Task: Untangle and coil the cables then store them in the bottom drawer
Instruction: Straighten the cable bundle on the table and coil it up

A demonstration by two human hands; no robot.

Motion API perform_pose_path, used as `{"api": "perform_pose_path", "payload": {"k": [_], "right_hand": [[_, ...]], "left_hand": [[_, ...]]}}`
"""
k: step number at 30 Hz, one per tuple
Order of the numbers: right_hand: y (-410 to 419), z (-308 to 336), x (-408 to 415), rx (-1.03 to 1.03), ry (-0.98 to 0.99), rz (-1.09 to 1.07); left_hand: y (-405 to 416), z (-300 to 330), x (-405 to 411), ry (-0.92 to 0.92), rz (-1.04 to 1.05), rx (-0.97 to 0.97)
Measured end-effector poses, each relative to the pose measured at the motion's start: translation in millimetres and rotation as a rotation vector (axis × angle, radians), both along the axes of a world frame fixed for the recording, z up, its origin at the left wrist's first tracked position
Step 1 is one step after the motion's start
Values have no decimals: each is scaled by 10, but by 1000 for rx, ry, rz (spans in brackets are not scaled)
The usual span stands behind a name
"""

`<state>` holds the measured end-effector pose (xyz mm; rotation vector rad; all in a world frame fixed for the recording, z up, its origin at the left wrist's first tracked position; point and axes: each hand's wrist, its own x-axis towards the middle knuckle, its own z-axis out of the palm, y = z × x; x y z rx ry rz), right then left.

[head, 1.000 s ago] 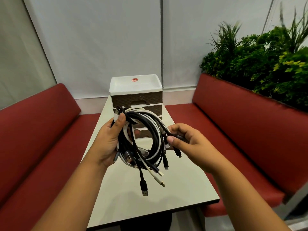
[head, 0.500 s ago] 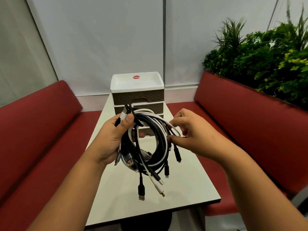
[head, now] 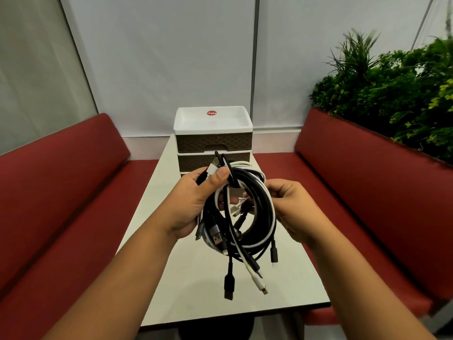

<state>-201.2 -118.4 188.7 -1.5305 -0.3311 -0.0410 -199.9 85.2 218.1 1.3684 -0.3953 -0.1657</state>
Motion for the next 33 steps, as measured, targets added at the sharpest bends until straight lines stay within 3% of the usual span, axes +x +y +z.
{"api": "perform_pose_path", "payload": {"k": [12,22,27,33], "right_hand": [[26,-190,84,396,165,294],[161,-375,208,691,223,314],[155,-320,111,819,281,398],[145,-153,69,455,180,317]], "left_hand": [[46,-66,126,17,94,76],[38,-123,156,-56,134,163],[26,-151,155,-131,253,135],[41,-186,171,-163,334,162]]}}
